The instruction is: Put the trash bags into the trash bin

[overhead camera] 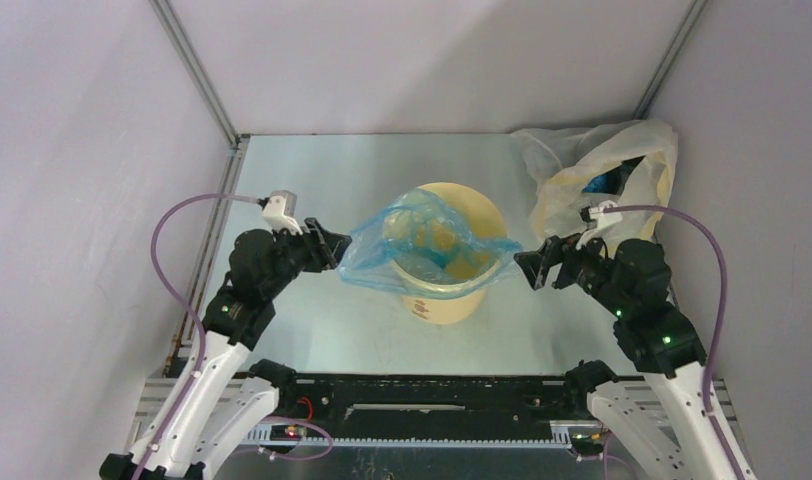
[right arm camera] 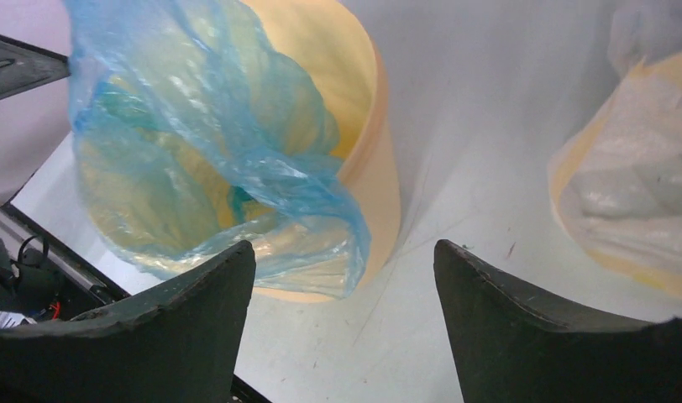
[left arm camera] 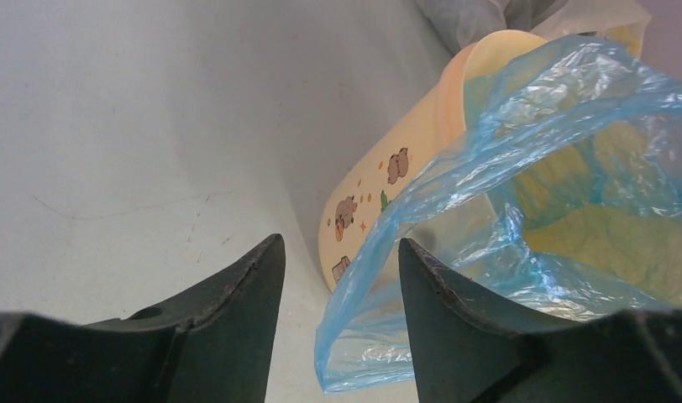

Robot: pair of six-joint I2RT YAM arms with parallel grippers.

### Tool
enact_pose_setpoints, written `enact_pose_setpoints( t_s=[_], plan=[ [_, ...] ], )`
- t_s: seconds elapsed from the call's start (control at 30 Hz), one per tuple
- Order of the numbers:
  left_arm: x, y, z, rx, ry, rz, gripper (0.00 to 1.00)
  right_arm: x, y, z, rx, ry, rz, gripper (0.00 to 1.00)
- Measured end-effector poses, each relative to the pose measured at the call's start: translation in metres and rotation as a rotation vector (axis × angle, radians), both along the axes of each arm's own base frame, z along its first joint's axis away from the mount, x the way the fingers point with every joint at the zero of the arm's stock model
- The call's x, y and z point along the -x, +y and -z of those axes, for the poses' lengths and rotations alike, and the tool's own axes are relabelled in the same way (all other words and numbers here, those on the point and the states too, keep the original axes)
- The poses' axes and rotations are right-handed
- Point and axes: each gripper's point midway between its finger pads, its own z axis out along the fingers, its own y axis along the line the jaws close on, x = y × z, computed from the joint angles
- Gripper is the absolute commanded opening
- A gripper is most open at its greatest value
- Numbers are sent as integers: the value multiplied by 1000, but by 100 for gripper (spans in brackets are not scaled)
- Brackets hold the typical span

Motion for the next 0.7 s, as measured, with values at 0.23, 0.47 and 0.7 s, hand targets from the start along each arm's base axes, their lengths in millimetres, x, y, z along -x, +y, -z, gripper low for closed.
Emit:
enact_pose_setpoints(
  t_s=[0.23, 0.47, 0.7],
  plan=[
    [-2, -3, -8, -12, -44, 26, 60, 15, 11, -26, 17, -102, -132, 70],
    [-9, -21, -12, -22, -82, 135, 62, 14, 48, -53, 42, -138, -331, 69],
    [-4, -34, -40, -1, -209, 232, 62, 3, 95, -62, 171, -177, -459, 63]
  ],
)
